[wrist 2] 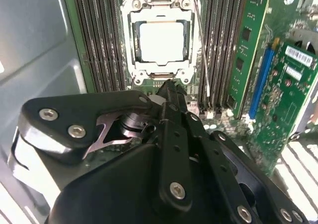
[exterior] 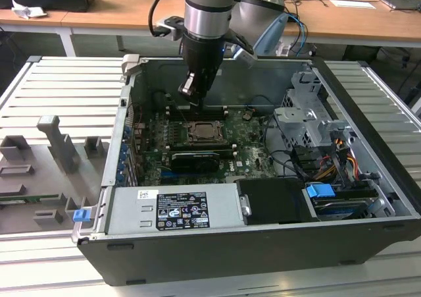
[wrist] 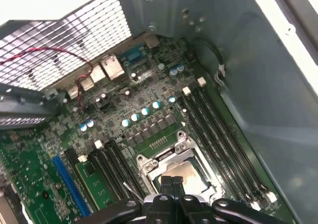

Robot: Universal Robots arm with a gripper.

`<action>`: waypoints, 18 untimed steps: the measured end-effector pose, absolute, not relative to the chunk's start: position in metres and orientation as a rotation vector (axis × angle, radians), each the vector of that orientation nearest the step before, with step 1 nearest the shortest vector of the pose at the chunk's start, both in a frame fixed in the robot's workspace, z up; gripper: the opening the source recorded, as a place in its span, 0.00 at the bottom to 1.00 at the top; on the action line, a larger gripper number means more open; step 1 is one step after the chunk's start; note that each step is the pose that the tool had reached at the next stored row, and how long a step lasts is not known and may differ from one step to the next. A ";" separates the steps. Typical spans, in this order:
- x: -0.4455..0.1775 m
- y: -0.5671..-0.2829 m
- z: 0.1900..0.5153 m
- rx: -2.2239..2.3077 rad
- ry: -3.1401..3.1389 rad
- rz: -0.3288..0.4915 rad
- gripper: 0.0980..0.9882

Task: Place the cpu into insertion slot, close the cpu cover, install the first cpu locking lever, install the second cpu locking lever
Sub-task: 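Install the first cpu locking lever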

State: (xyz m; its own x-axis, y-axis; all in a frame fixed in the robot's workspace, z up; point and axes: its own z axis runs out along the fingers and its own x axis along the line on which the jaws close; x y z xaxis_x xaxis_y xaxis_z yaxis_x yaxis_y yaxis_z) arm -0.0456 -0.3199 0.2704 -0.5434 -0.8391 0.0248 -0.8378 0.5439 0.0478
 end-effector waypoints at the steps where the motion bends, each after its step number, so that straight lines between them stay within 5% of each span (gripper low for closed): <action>1: -0.046 -0.320 0.270 1.462 -2.730 -0.047 0.01; 18: -0.045 -0.320 0.271 1.228 -2.848 -0.051 0.01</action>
